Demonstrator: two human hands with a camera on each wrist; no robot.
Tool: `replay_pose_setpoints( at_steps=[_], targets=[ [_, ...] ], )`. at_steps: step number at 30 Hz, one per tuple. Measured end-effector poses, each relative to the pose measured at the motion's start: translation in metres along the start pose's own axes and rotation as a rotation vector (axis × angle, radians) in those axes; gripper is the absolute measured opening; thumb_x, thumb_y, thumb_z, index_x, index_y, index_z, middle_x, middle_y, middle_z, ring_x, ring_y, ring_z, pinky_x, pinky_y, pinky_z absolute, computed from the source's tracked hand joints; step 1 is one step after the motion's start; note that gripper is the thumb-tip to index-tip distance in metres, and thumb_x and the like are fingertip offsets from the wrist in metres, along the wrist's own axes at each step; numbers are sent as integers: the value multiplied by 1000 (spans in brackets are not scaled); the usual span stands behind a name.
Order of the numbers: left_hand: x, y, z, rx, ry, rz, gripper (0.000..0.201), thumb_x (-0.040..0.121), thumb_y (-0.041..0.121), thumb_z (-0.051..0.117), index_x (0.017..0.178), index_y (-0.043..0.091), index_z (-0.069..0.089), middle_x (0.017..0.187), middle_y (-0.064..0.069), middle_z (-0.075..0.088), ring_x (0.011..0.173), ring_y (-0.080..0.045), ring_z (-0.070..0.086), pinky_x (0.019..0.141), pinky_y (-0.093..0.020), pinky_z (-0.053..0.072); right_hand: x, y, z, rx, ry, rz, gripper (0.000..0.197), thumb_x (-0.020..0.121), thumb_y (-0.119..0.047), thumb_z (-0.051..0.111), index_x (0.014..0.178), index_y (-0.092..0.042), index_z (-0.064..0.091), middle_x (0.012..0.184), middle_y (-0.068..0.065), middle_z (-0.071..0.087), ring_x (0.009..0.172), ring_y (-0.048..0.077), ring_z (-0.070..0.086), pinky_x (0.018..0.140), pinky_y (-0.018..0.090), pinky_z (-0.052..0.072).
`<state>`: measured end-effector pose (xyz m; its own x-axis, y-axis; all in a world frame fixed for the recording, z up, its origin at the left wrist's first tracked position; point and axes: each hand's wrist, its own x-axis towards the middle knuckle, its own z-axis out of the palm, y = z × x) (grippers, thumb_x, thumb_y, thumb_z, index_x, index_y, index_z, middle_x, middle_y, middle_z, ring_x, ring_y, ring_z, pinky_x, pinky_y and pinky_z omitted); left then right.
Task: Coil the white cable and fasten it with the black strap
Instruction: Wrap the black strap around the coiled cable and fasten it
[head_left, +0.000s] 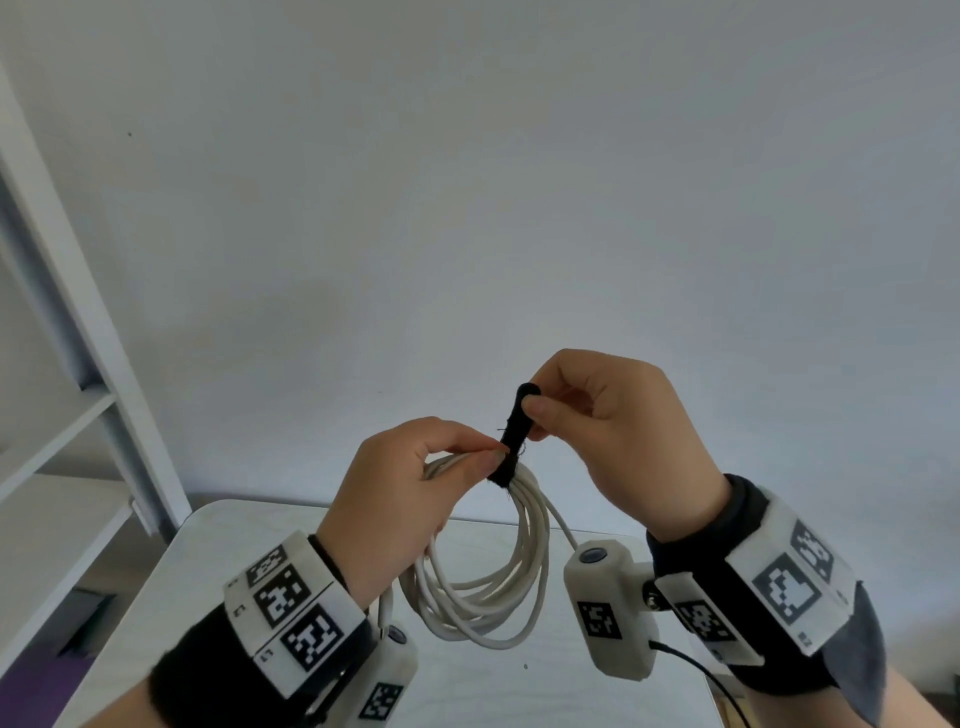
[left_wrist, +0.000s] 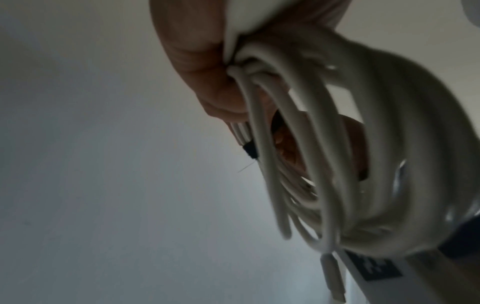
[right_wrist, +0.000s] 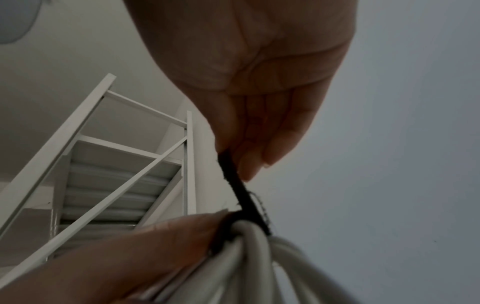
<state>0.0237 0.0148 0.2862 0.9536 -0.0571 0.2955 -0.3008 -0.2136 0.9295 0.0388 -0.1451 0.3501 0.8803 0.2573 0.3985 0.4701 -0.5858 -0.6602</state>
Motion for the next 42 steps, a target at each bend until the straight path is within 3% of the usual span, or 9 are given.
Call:
replay_pose_setpoints(
  at_steps=[7,11,15,20,25,29,32,39,42],
  targets=[
    [11,-4,-2,102,26,19,11,85,20,63,75,25,66,39,28,52,39,7,48,43,-8,34,-8,3,17,-96,7,-178,11,78,-17,58,71,-11,64,68,1,65,66,16,61,63,39,51],
    [17,-6,-3,151,56,51,16,88,18,60,74,28,61,46,32,54,46,10,50,47,-10,36,-15,13,27,-18,31,-220,7,78,-10,60,72,-11,64,69,-1,62,66,15,58,62,35,49],
    [20,-8,1,158,93,79,17,90,19,56,74,27,57,49,15,52,49,9,51,49,-13,34,-22,24,38,100,85,-164,5,77,-19,63,73,-22,65,81,-8,60,82,13,59,73,25,47],
    [23,-7,4,58,85,76,12,91,18,54,81,15,59,48,14,50,37,-1,45,44,-13,33,-26,34,47,249,101,15,9,73,-21,65,73,-29,67,111,-11,52,109,-2,50,86,3,36],
    [22,-3,5,-11,62,78,11,91,18,52,83,12,57,43,17,52,34,-5,38,40,-19,35,-26,38,49,213,149,-29,7,76,-16,63,78,-17,71,106,-3,63,96,7,61,78,13,46],
    [22,1,3,-40,55,67,12,91,19,52,84,12,58,40,14,50,34,-5,38,40,-21,37,-27,34,49,77,190,-126,12,79,-30,61,79,-22,70,104,-5,64,83,8,62,68,21,50],
    [21,3,2,-23,55,77,11,91,18,52,85,10,58,46,23,56,34,-5,42,40,-19,38,-29,32,47,75,163,-150,25,85,-37,52,82,-21,71,105,-3,64,91,6,62,70,23,50],
    [17,5,4,51,53,178,12,91,14,53,81,18,58,52,31,55,48,8,51,49,-6,37,-24,27,50,39,265,-170,15,71,-12,68,62,-17,57,86,-7,65,81,8,62,65,21,50],
    [14,6,5,44,44,212,15,90,11,54,80,21,56,52,30,56,48,8,52,49,-5,37,-21,27,52,-5,298,-125,21,70,-16,67,63,-16,47,75,-6,60,67,13,58,55,30,49]
  ],
)
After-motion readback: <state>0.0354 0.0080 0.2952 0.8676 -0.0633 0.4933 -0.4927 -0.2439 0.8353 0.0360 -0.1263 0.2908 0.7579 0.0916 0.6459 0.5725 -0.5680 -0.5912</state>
